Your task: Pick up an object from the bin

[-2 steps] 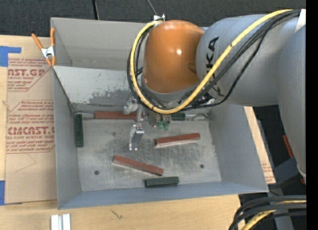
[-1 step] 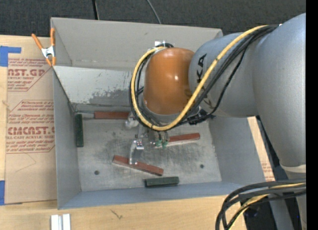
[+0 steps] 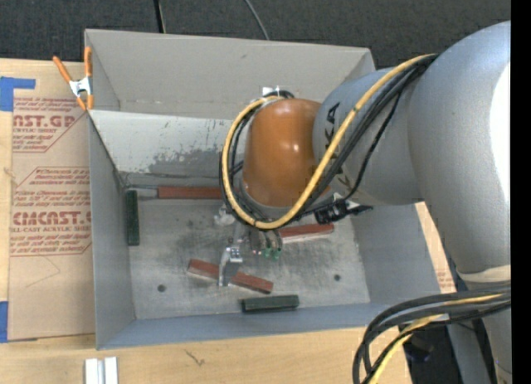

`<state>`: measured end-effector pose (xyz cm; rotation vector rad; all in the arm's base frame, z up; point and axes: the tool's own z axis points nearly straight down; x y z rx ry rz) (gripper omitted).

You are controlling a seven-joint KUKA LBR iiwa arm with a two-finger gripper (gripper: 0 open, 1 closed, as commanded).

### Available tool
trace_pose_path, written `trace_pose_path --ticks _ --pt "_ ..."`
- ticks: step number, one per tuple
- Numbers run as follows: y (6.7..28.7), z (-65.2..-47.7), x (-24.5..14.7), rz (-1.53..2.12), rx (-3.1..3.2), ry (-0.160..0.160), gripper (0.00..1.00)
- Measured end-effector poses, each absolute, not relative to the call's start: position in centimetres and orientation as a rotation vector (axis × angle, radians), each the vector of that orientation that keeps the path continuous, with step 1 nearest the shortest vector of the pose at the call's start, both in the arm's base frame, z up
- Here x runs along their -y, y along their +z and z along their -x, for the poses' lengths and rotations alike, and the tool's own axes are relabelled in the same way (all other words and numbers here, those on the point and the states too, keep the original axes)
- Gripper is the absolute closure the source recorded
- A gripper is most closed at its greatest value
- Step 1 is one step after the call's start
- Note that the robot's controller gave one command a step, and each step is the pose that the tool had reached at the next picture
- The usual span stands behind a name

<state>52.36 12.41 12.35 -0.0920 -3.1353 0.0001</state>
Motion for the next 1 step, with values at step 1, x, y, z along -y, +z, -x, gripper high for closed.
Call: trace_pose_path --ticks 1 --pt "14.08 -50.82 -12.38 0.375 3.118 -0.001 0.00"
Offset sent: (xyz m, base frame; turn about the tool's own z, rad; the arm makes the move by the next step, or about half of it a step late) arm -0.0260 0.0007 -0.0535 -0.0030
